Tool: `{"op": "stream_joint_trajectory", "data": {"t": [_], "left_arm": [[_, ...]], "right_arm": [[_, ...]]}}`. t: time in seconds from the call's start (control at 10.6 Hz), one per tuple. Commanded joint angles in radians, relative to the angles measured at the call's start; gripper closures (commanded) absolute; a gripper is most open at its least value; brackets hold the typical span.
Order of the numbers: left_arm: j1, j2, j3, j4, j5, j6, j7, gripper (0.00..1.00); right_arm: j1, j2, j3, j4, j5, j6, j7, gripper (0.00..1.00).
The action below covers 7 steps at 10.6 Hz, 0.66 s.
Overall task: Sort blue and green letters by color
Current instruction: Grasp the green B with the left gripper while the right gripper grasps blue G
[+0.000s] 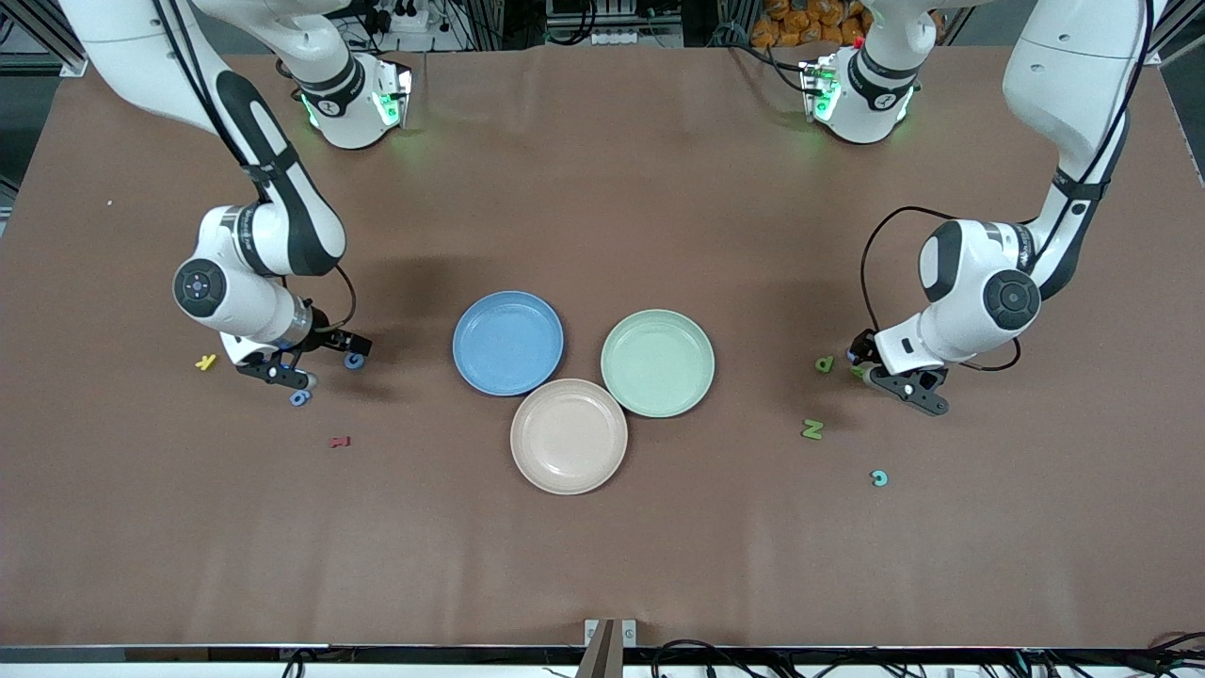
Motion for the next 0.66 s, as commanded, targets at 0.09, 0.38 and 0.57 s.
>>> {"op": "stream_joint_trajectory", "data": {"t": [0.09, 0.38, 0.57], "left_arm": [[-0.002, 0.027, -0.001, 0.003, 0.019, 0.038, -0.03, 0.2], [-0.004, 0.035, -0.001, 0.005, 0.019, 0.051, -0.03, 0.26], [-0.013, 0.038, -0.001, 0.008, 0.018, 0.051, -0.03, 0.32]], "right_arm": [[0.014, 0.086, -0.001, 0.066, 0.018, -0.006, 0.05, 0.0], [0.022, 0.097, -0.001, 0.067, 0.017, -0.002, 0.052, 0.0], [0.022, 0.099, -0.001, 0.07, 0.017, 0.0, 0.05, 0.0]]}}
